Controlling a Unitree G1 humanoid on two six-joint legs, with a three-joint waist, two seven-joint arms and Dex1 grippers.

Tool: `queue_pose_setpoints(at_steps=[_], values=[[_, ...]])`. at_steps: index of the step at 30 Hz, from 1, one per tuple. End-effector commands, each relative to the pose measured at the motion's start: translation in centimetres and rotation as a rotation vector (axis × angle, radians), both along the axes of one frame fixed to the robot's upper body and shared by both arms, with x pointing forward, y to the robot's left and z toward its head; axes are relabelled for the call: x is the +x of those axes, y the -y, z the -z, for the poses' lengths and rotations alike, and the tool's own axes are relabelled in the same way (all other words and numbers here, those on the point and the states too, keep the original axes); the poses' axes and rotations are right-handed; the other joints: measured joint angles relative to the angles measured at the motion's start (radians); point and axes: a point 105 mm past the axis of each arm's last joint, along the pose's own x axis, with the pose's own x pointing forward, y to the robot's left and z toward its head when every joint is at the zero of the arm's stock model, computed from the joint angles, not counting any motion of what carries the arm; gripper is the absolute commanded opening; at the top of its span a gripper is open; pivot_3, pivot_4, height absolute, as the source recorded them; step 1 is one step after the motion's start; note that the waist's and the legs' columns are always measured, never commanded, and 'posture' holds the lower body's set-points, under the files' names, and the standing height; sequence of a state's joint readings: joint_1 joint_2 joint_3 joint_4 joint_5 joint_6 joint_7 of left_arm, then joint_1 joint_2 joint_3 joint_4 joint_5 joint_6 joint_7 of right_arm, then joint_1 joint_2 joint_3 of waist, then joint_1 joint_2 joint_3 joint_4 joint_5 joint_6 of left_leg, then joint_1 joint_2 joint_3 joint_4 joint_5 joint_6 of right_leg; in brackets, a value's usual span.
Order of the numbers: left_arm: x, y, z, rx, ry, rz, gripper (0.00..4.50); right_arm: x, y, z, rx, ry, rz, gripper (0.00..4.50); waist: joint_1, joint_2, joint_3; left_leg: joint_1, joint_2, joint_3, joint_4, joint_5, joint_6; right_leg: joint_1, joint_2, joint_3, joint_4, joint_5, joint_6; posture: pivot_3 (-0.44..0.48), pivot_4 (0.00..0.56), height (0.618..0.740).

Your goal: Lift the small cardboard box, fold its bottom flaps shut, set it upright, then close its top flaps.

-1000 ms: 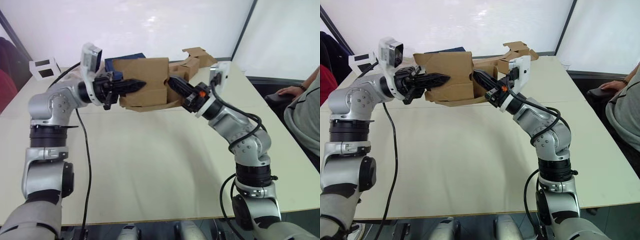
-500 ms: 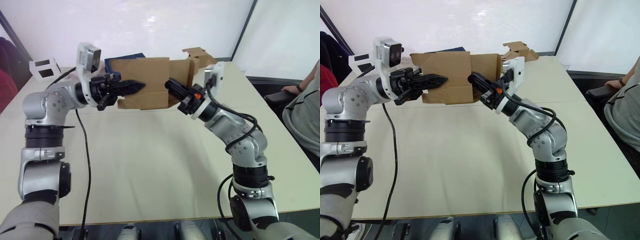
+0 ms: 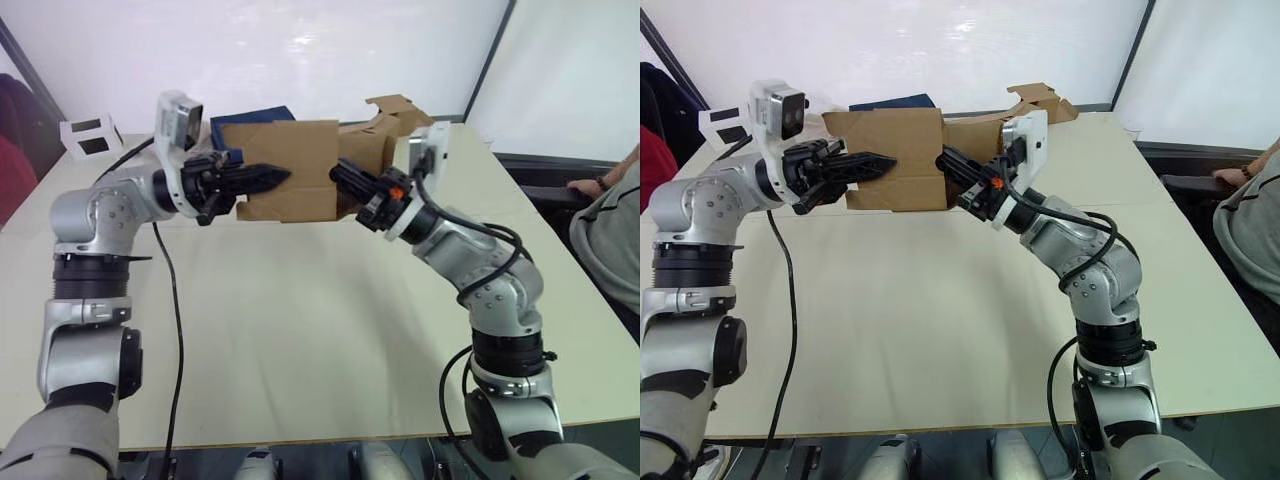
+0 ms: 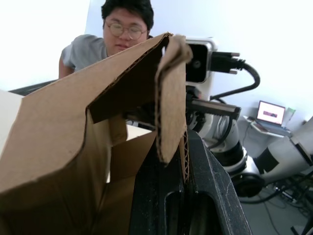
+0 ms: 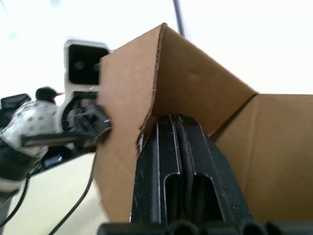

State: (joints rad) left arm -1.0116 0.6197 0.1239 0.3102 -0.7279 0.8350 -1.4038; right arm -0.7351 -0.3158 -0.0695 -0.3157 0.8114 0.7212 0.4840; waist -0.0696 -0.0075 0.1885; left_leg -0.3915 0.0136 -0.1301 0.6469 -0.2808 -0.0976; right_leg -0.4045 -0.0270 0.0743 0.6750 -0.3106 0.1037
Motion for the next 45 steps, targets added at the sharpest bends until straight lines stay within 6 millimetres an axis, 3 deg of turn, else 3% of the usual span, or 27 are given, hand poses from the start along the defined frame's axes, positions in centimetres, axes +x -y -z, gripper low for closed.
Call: queue_pose_setpoints(at_steps=[1, 8, 13, 17, 22, 29, 34, 45], values=[[-0.2, 0.1, -0.4, 0.009, 0.053, 0.0, 0.0, -2.1, 1.5, -1.6, -0.025, 0.069, -0.037, 0.06, 0.001, 0.0, 0.0, 0.0, 0.0, 0.0, 0.0, 0.0, 0.001, 0.0, 0.0, 0.0, 0.0, 0.0, 0.0, 0.0, 0.15, 0.74], [-0.3, 0.4, -0.8, 0.011, 0.078, 0.013, 0.0, -3.4, 5.2, -1.8, -0.079, 0.037, 0.008, 0.06, 0.001, 0.0, 0.0, 0.0, 0.0, 0.0, 0.0, -0.002, 0.004, 0.0, 0.0, 0.0, -0.001, 0.0, 0.0, 0.0, 0.15, 0.74], [-0.5, 0.4, -1.3, 0.008, 0.095, 0.024, 0.0, -4.8, 6.4, 1.5, -0.21, -0.087, -0.019, 0.06, 0.003, 0.0, 0.0, -0.001, 0.0, 0.0, 0.0, -0.002, 0.004, 0.001, 0.0, 0.0, -0.002, 0.0, 0.0, 0.0, 0.15, 0.74], [-0.8, 0.7, -1.8, 0.011, 0.111, 0.043, 0.0, -4.9, 5.9, 4.2, -0.258, -0.15, -0.012, 0.06, 0.0, 0.0, 0.0, 0.0, 0.0, 0.0, 0.0, -0.003, 0.005, 0.001, 0.001, 0.0, -0.001, 0.0, 0.0, 0.0, 0.15, 0.74], [-1.1, 0.9, -2.1, 0.014, 0.116, 0.058, 0.0, -3.7, 5.1, 4.9, -0.284, -0.124, 0.035, 0.06, 0.001, 0.0, 0.0, 0.0, 0.0, 0.001, 0.001, -0.003, 0.005, 0.001, 0.0, 0.0, -0.001, 0.0, 0.0, 0.0, 0.15, 0.74], [-1.7, 1.1, -2.2, 0.022, 0.122, 0.083, 0.0, -2.6, 4.4, 4.2, -0.245, -0.07, 0.06, 0.06, 0.003, 0.0, 0.0, 0.0, 0.0, 0.001, 0.001, -0.003, 0.005, 0.001, 0.0, 0.0, -0.002, 0.0, 0.0, 0.0, 0.15, 0.74], [-2.1, 1.1, -1.8, 0.036, 0.118, 0.091, 0.0, -2.8, 3.7, 2.1, -0.133, -0.044, 0.001, 0.06, 0.0, 0.0, 0.0, 0.0, 0.0, 0.0, 0.001, -0.003, 0.005, 0.001, 0.0, 0.0, -0.002, 0.0, 0.0, 0.0, 0.15, 0.74], [-2.3, 1.5, -1.8, 0.03, 0.12, 0.102, 0.0, -2.9, 1.5, 2.3, -0.097, -0.064, -0.09, 0.06, 0.0, 0.0, 0.0, 0.0, 0.0, 0.0, 0.001, -0.003, 0.005, 0.001, 0.0, 0.0, -0.001, 0.0, 0.0, 0.0, 0.15, 0.74]])
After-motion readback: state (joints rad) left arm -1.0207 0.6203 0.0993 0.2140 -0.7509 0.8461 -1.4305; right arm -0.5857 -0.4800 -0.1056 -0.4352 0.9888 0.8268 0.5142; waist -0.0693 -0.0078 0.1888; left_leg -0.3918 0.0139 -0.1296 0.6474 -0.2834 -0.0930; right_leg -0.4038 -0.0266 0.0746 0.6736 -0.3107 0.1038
